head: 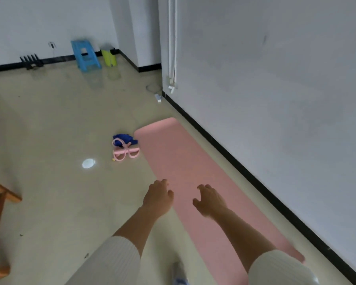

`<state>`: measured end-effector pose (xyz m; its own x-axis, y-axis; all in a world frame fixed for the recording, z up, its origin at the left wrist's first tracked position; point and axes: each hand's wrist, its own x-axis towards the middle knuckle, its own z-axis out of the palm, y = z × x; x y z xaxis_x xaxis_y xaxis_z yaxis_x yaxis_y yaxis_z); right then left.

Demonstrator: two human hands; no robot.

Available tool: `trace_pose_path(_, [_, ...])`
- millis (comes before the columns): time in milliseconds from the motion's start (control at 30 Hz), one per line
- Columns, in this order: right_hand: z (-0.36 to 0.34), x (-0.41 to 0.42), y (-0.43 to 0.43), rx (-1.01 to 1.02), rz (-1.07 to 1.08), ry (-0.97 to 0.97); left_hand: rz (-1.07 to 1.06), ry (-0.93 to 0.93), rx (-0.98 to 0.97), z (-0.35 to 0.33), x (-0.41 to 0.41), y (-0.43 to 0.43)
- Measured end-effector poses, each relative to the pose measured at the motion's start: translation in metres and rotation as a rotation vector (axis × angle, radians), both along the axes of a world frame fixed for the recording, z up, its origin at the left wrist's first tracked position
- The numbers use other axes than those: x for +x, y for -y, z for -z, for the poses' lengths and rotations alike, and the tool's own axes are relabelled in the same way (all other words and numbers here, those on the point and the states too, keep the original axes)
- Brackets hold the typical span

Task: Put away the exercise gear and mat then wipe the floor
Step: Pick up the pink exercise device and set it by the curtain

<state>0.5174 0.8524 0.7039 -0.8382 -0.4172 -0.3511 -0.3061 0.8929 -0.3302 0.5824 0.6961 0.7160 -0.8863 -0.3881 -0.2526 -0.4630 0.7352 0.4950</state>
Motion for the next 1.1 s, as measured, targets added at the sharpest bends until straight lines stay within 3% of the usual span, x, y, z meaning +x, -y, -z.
trace_pose_path(500, [0.009,-0.229,0.271,0.034,-0.237,0.072,-0.233,-0.002,-0.012,0.013,-0.196,0.264])
trace_pose_path(833, [0.059,-0.333,0.513,0.041,-0.174,0.223,-0.208,0.061,-0.034,0.053,-0.309,0.513])
trace_pose_path(1100, [0.132,-0.419,0.638,0.068,-0.089,0.331,-0.164,0.109,0.045,0.131,-0.419,0.647])
